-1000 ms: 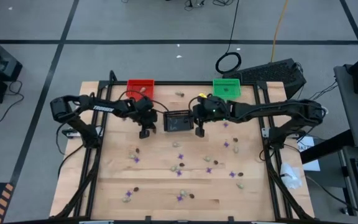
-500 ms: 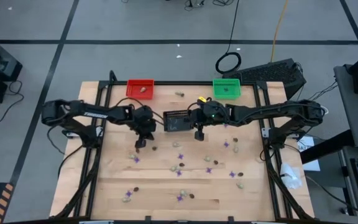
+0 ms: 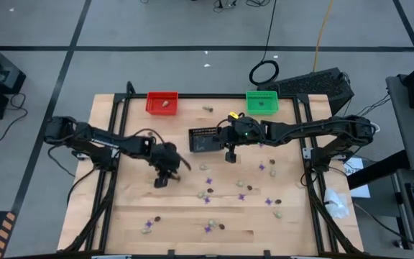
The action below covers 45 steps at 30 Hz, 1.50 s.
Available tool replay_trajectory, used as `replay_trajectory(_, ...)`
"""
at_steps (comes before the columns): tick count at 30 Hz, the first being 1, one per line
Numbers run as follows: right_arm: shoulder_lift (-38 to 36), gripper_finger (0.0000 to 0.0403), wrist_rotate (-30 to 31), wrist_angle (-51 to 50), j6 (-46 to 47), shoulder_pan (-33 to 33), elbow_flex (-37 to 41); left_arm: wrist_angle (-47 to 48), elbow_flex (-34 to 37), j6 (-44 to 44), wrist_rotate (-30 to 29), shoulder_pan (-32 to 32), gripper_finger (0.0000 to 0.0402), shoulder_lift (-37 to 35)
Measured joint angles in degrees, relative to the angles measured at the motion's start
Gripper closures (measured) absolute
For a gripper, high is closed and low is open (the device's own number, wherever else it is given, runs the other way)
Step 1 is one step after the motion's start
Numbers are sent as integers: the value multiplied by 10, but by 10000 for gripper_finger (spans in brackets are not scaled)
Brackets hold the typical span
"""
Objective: Sort Halloween decoration
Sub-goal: Put the black skull toy into the black bin
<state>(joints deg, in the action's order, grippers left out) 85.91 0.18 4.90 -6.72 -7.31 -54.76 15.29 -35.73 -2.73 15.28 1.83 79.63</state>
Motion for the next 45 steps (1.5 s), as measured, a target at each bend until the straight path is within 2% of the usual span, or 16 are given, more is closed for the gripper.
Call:
replay_trajectory(6, 0, 403, -1, 0, -10, 0, 0, -32, 0, -33, -69, 45, 218, 19)
replay_trajectory(14, 0, 403, -2, -6, -15, 0, 0, -56, -1, -39, -124, 67, 215, 83)
replay_trajectory(23, 0, 403, -2, -7, -15, 0, 0, -84, -2, -24, -154, 77, 216, 98)
replay_trajectory(27, 0, 403, -2, -7, -15, 0, 0, -85, -2, -11, -154, 77, 242, 98)
replay_trajectory(35, 0, 403, -2, -8, -17, 0, 0, -78, -2, 6, -157, 77, 331, 98)
replay_trajectory(39, 0, 403, -2, -9, -19, 0, 0, -81, -3, 21, -160, 76, 347, 99)
replay_trajectory(45, 0, 403, -2, -9, -19, 0, 0, -80, -2, 23, -159, 60, 351, 99)
